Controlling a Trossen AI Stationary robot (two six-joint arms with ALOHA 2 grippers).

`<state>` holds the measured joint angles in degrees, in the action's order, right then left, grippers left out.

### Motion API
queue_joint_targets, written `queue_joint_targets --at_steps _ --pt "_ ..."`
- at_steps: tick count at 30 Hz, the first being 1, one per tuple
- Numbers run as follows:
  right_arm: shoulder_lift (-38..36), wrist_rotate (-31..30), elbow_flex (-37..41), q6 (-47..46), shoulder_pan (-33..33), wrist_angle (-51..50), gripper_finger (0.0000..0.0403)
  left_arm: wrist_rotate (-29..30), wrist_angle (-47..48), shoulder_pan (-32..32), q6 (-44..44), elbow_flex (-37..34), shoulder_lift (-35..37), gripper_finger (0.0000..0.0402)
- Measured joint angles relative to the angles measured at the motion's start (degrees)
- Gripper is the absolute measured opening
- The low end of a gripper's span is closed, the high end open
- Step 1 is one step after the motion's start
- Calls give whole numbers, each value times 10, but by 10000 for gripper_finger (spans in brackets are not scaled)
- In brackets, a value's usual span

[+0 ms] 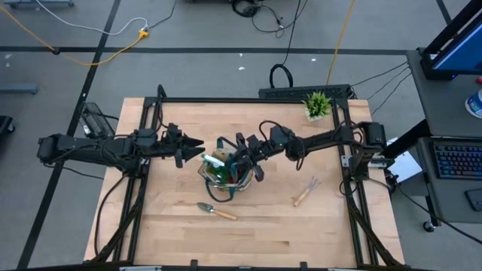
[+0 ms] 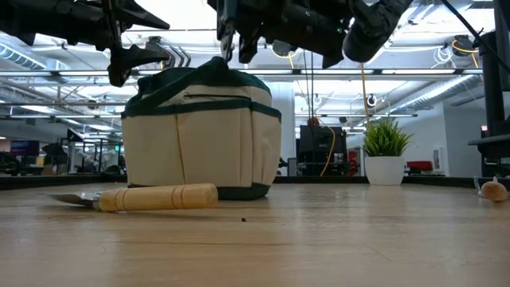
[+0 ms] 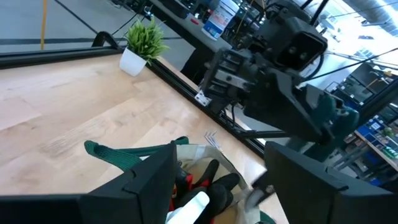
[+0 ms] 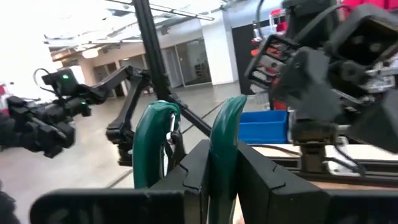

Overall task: Pick & Place Garden tools in Gardening bag
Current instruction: Put the green shear scissors into the gardening bag

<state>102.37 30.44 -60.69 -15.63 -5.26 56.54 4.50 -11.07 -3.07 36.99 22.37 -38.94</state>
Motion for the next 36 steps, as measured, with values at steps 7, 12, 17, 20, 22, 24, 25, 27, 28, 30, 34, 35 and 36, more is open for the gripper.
queue_joint_targets --at_steps 7,12,17,20,22,24,25,27,28,30,34,35,36 --pt "0 29 0 18 -18 -2 47 0 0 0 2 0 0 250" --pt "0 23 1 12 -33 21 47 1 0 0 7 0 0 250" --pt "0 24 -12 -9 -51 12 44 1 0 0 7 0 0 250" --pt "0 31 -22 1 -62 -6 43 1 0 0 8 0 0 250" --pt "0 55 -27 -3 -73 -18 44 1 0 0 8 0 0 250" --pt "0 76 -34 -20 -82 -19 44 1 0 0 8 1 0 250" --pt "0 83 -37 -26 -85 -19 44 1 0 0 8 1 0 250" --pt "0 90 -43 -27 -90 -24 44 1 1 0 8 1 0 250" --pt "0 94 -44 -23 -92 -30 44 1 1 0 8 1 0 250" --pt "0 104 -45 -14 -97 -41 44 1 1 0 8 1 0 250" --pt "0 122 -46 4 -105 -77 44 2 1 0 8 1 0 250" --pt "0 129 -46 15 -105 -91 44 2 1 0 8 1 0 250" --pt "0 132 -46 28 -106 -104 44 2 1 0 8 1 0 250"
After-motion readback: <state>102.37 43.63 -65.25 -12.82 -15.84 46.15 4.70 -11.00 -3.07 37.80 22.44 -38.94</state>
